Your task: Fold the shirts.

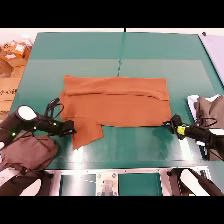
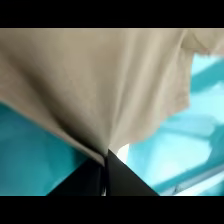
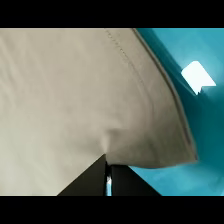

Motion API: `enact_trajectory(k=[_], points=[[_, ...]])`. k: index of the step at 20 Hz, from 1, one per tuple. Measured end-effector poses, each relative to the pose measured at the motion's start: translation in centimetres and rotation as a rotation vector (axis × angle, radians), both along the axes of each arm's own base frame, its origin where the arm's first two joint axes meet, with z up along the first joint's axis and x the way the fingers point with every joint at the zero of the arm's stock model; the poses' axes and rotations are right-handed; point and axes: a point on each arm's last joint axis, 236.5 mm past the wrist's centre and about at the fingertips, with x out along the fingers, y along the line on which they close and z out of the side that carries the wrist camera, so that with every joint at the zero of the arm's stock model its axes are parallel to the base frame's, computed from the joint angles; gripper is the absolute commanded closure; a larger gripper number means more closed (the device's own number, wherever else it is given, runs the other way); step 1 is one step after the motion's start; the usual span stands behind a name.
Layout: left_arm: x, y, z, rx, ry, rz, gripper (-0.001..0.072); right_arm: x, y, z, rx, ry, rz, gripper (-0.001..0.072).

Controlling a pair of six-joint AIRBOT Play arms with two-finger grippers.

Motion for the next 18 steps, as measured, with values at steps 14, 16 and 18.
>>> enact_trajectory(k=[14,16,18], points=[[8.3,0.4,9.8,0.048,-0.275,-0.051,0.0687,3.8,-3.4,9.8,-0.176,-0.154,0.018,0.0696],[10.9,0.4,10.2,0.053,-0.312,-0.042,0.0686,6.9,-3.3,11.0,-0.184,-0.192,0.034,0.0696],[13.9,0.5,10.3,0.061,-0.351,-0.026,0.0686,10.3,-3.3,11.2,-0.183,-0.206,0.046,0.0696]])
